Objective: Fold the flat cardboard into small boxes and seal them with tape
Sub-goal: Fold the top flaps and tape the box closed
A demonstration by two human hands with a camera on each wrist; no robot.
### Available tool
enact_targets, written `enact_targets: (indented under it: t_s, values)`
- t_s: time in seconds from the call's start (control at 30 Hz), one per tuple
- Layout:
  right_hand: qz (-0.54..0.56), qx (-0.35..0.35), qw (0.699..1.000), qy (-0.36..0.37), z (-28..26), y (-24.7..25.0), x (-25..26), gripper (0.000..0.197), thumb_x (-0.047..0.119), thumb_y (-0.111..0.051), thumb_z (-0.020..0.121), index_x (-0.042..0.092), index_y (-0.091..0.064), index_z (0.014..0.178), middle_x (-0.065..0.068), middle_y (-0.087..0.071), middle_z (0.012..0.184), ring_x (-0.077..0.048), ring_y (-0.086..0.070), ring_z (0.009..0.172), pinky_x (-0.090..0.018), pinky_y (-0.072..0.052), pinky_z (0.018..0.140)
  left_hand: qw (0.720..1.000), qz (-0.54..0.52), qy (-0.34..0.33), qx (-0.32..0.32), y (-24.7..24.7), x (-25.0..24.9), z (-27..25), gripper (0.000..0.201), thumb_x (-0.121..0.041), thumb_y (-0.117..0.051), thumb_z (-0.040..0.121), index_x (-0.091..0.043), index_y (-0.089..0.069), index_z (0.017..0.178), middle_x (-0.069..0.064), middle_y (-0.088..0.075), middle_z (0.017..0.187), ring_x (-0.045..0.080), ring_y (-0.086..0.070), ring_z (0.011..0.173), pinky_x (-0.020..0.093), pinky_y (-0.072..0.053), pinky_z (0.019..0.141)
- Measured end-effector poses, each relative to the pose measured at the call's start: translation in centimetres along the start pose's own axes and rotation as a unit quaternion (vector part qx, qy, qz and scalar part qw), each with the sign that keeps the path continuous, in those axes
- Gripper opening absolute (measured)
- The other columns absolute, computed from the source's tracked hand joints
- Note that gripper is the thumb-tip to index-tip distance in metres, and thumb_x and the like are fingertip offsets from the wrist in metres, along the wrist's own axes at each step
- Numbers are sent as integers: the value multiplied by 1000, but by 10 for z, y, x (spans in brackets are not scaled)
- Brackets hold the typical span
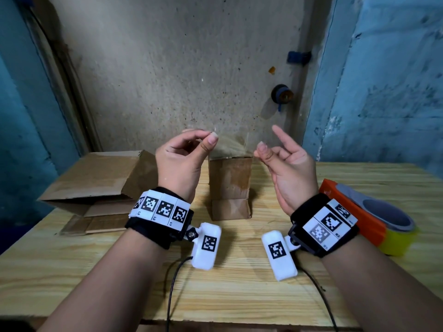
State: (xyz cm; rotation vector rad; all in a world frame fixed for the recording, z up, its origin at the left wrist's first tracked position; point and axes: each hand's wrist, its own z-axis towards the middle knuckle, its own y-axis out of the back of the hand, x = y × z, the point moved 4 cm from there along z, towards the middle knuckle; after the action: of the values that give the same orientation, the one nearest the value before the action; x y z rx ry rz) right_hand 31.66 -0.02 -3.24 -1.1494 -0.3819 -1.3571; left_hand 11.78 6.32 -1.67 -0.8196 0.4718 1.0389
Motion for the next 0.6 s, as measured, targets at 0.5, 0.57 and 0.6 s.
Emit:
enact_targets:
  t_s: [0.5, 0.57, 0.6]
  values:
    - [-77, -9, 991, 106, -1, 2, 7, 18, 17, -81, 78, 7, -77, 92, -10, -77, 111, -17, -71, 105, -25, -57, 83, 999, -3, 41, -10, -1, 1, 3, 30, -3, -80, 77, -7, -69, 105, -2, -73, 84, 7, -66, 79, 20, -54, 79]
    - [-88, -6, 990, 110, -1, 1, 7, 16, 17, -82, 77, 8, -77, 88, -11, -74, 114, -19, -69, 106, -26, -57, 85, 999, 34, 27, -18, 0, 0, 3, 15, -8, -81, 77, -10, -72, 88, -6, -73, 78, 5, -67, 76, 18, -53, 75]
    - [-80, -4, 992, 101, -2, 1, 7, 16, 16, -81, 76, 7, -77, 88, -9, -76, 106, -16, -70, 98, -25, -57, 82, 999, 44, 18, -20, 0, -2, 2, 12, -7, -80, 79, -13, -71, 84, -5, -73, 80, 5, -68, 78, 18, -53, 76]
